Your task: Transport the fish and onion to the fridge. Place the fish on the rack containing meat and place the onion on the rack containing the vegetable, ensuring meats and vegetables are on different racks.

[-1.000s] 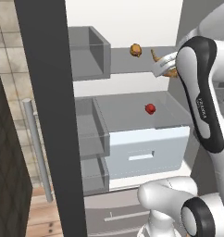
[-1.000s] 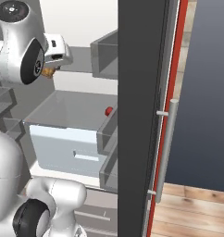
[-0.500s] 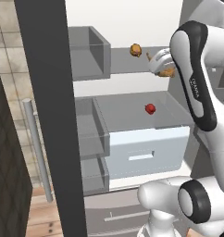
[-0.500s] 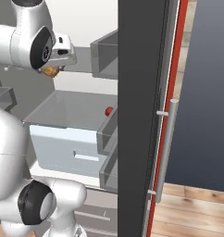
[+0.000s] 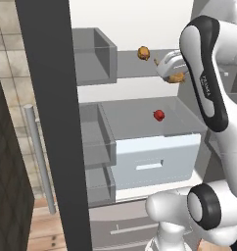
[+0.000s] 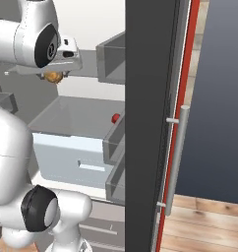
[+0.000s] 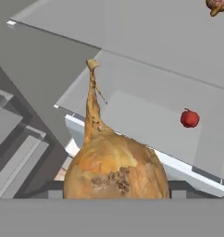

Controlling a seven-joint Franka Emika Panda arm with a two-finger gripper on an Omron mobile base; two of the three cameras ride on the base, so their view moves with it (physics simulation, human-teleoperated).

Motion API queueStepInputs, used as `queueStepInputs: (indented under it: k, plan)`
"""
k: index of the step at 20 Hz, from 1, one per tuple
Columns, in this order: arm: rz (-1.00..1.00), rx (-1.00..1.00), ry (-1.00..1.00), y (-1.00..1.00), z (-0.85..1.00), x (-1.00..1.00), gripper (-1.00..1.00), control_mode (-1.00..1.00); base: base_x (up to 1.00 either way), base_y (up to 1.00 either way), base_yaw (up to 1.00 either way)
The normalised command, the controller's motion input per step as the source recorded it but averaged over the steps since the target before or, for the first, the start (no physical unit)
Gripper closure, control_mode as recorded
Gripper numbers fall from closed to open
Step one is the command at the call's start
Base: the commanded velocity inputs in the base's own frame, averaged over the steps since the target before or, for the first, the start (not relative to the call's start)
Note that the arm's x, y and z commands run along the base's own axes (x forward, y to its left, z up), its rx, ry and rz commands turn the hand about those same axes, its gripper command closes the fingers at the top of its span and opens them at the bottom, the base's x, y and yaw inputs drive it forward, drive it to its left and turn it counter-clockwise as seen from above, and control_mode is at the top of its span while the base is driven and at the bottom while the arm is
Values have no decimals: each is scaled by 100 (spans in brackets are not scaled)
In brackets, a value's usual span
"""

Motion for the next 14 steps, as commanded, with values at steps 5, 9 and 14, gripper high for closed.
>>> queueStepInputs:
  k: [5, 9, 14]
  plan:
    - [2, -4, 0, 0, -16, -26, 100, -100, 0, 0, 0]
    - [0, -7, 5, 0, -38, -48, 100, -100, 0, 0, 0]
    - [1, -10, 7, 0, -59, -23, 100, -100, 0, 0, 0]
